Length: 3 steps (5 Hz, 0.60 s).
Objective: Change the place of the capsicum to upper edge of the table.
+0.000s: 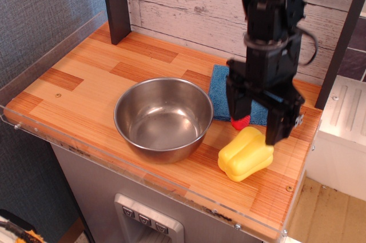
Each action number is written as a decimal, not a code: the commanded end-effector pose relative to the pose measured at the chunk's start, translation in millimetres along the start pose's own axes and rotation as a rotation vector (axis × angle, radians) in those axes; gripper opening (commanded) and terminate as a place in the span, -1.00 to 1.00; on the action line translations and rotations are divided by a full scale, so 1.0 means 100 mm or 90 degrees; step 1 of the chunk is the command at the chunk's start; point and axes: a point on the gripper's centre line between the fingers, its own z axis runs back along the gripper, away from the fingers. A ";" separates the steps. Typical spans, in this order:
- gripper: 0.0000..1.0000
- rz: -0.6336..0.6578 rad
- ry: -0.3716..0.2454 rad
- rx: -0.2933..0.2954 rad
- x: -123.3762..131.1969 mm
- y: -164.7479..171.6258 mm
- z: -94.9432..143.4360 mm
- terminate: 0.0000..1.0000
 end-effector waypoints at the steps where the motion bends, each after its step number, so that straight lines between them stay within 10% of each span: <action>1: 1.00 -0.056 0.009 0.010 -0.07 -0.17 -0.08 -1.00; 3: 1.00 -0.060 -0.007 0.034 -0.10 -0.22 -0.07 -1.00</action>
